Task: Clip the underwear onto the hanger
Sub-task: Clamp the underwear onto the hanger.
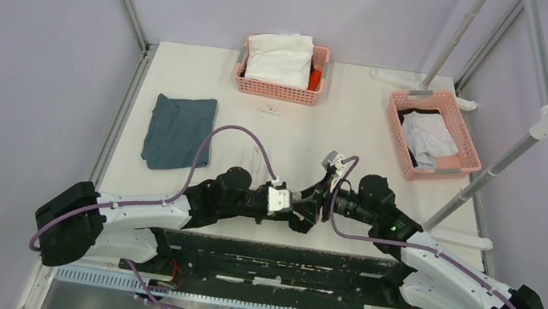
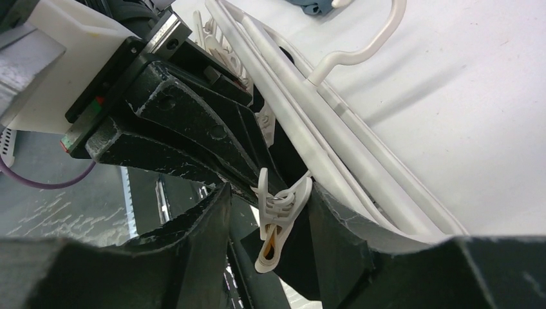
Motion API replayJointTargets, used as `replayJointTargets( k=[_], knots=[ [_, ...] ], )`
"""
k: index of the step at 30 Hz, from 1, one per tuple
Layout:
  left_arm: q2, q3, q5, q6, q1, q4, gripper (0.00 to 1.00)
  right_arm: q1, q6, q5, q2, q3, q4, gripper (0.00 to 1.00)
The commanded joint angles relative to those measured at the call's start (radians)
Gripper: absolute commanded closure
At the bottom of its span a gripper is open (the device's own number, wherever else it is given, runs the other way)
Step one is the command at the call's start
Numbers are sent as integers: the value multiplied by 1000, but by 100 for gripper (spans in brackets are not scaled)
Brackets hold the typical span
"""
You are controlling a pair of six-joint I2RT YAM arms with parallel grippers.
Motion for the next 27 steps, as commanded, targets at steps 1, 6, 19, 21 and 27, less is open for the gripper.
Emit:
replayJointTargets(
  k=[1, 6, 19, 21, 27],
  knots=[
    [-20, 6, -5, -28, 4, 104, 97, 6, 4, 11, -20, 40, 27, 44],
    [-16, 1, -11, -25, 4, 105, 97, 6, 5, 27, -32, 40, 18, 35],
    [8, -108, -90, -48, 3, 219, 89, 6, 16, 102, -78, 37, -19, 21],
    [8, -124, -110, -52, 4, 237, 83, 6, 20, 110, -89, 36, -21, 20],
    [-5, -160, -135, -73, 4, 248, 55, 6, 25, 153, -120, 56, -88, 20]
  ],
)
